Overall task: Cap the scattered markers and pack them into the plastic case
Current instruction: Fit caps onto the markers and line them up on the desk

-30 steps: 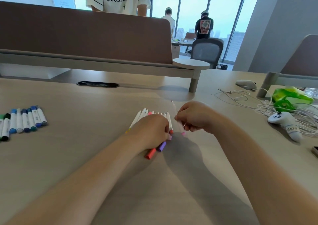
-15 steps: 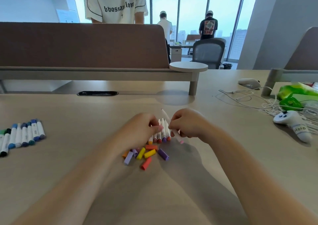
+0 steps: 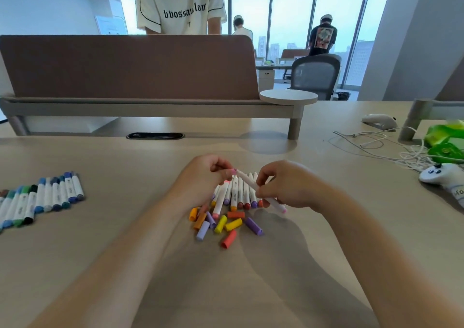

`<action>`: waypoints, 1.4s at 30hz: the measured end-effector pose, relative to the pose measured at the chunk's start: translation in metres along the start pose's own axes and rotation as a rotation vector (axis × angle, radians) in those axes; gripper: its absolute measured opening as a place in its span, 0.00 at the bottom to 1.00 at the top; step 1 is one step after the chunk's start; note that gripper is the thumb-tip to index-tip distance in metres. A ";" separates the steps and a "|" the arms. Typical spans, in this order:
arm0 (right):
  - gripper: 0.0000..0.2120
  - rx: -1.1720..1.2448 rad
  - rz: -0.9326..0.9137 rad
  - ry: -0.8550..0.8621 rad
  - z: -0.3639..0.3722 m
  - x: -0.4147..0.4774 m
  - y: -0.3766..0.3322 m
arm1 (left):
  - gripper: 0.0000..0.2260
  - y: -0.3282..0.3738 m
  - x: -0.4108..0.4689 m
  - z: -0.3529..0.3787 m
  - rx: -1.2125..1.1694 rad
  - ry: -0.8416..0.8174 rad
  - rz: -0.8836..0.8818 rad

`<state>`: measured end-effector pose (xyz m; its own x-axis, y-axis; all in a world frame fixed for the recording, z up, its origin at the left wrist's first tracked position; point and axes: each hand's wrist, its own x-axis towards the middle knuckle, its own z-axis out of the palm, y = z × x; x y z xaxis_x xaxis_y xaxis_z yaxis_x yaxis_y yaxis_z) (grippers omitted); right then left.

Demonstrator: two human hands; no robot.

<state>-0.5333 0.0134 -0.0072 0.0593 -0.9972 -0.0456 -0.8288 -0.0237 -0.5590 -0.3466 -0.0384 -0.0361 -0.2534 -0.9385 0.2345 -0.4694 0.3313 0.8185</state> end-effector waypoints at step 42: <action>0.09 -0.286 0.409 0.079 0.011 0.047 0.016 | 0.08 0.039 -0.009 0.016 0.136 -0.040 -0.016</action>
<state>-0.5375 -0.0326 -0.0270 -0.3351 -0.9311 -0.1443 -0.8955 0.3624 -0.2585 -0.3761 -0.0152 -0.0150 -0.2768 -0.9402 0.1985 -0.5832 0.3285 0.7429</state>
